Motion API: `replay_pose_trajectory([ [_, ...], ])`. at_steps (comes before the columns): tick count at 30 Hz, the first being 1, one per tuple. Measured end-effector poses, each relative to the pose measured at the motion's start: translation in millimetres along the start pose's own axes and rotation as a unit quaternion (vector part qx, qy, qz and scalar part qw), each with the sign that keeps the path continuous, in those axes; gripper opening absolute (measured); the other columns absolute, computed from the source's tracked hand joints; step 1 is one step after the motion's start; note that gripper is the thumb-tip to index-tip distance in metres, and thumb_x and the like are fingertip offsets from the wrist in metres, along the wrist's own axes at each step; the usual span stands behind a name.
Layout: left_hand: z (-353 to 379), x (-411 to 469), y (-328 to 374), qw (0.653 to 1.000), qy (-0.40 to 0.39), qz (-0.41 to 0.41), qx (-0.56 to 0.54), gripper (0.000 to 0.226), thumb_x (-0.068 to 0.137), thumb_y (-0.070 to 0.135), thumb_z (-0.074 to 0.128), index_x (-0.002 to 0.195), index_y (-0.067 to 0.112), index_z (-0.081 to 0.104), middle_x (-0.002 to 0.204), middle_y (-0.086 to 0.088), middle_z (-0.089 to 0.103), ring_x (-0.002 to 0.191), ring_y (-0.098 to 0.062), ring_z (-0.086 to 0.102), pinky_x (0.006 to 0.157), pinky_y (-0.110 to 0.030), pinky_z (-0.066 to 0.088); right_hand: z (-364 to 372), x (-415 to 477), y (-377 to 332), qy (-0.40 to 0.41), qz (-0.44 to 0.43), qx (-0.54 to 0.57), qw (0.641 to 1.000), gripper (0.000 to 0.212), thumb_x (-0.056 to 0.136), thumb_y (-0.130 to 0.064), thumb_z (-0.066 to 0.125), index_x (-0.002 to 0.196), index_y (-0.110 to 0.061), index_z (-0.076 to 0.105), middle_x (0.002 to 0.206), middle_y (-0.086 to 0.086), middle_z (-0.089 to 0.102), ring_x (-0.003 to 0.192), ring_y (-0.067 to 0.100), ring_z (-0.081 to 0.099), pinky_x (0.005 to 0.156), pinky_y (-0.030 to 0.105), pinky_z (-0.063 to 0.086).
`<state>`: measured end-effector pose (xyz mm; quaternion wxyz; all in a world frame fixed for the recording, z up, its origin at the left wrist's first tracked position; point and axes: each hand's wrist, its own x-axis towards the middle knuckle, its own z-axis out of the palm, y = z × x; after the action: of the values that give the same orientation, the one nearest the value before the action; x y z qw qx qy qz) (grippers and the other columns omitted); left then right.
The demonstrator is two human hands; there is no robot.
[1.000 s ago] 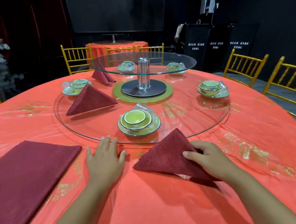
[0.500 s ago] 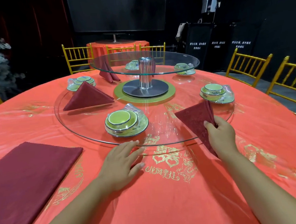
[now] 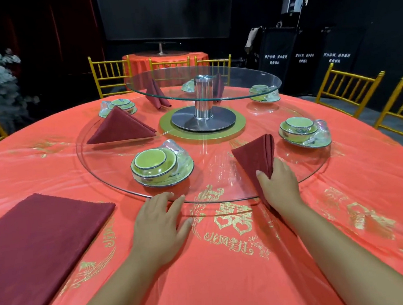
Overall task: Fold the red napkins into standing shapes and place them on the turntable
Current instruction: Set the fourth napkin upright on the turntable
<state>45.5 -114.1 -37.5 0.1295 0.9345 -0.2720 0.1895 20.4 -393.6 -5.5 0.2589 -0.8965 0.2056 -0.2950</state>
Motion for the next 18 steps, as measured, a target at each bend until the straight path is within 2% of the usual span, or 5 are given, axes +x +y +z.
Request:
replay_pose_trajectory([
  [3,-1.1,-1.2,0.0,0.999,-0.006,-0.033,0.007,0.062,0.078,0.056,0.041,0.120,0.017,0.065,0.119,-0.006,0.060,0.112,-0.029,0.056,0.097,-0.048,0.044,6.4,1.9,-4.7,0.002,0.004,0.034,0.999,0.018,0.090,-0.015,0.054,0.102,-0.001,0.052,0.100,0.016,0.056,0.096,0.033,0.051,0.071,0.032,0.030],
  [7,0.8,-0.9,0.5,0.997,-0.006,-0.073,0.025,0.059,0.076,0.054,0.050,0.122,0.019,0.064,0.125,-0.006,0.058,0.121,-0.027,0.053,0.106,-0.052,0.033,15.3,19.4,-11.8,-0.005,0.022,0.032,0.999,0.022,0.091,-0.014,0.051,0.106,0.002,0.051,0.105,0.021,0.057,0.099,0.037,0.052,0.077,0.039,0.036],
  [9,1.2,-0.3,-0.1,0.997,0.003,-0.077,0.025,0.062,0.077,0.054,0.050,0.121,0.014,0.064,0.127,-0.011,0.059,0.124,-0.029,0.052,0.107,-0.052,0.034,20.8,28.5,-15.3,0.000,0.036,0.048,0.998,0.021,0.090,-0.010,0.050,0.107,0.003,0.051,0.107,0.023,0.057,0.101,0.038,0.051,0.075,0.036,0.033],
  [14,3.6,1.5,-1.8,0.998,-0.008,0.037,-0.040,0.060,0.082,0.051,0.051,0.127,0.013,0.061,0.135,-0.012,0.056,0.127,-0.029,0.051,0.107,-0.047,0.037,31.5,40.6,-22.6,0.021,0.080,0.094,0.992,0.024,0.092,-0.008,0.048,0.113,0.004,0.051,0.114,0.024,0.057,0.107,0.038,0.052,0.076,0.035,0.031],
  [18,7.4,2.1,-3.2,0.998,-0.027,0.028,-0.045,0.059,0.081,0.051,0.055,0.127,0.015,0.060,0.137,-0.012,0.053,0.129,-0.029,0.048,0.108,-0.045,0.036,36.3,35.3,-24.4,-0.014,0.074,0.099,0.992,0.037,0.092,-0.015,0.052,0.123,0.003,0.046,0.122,0.022,0.055,0.113,0.037,0.051,0.084,0.035,0.036],
])
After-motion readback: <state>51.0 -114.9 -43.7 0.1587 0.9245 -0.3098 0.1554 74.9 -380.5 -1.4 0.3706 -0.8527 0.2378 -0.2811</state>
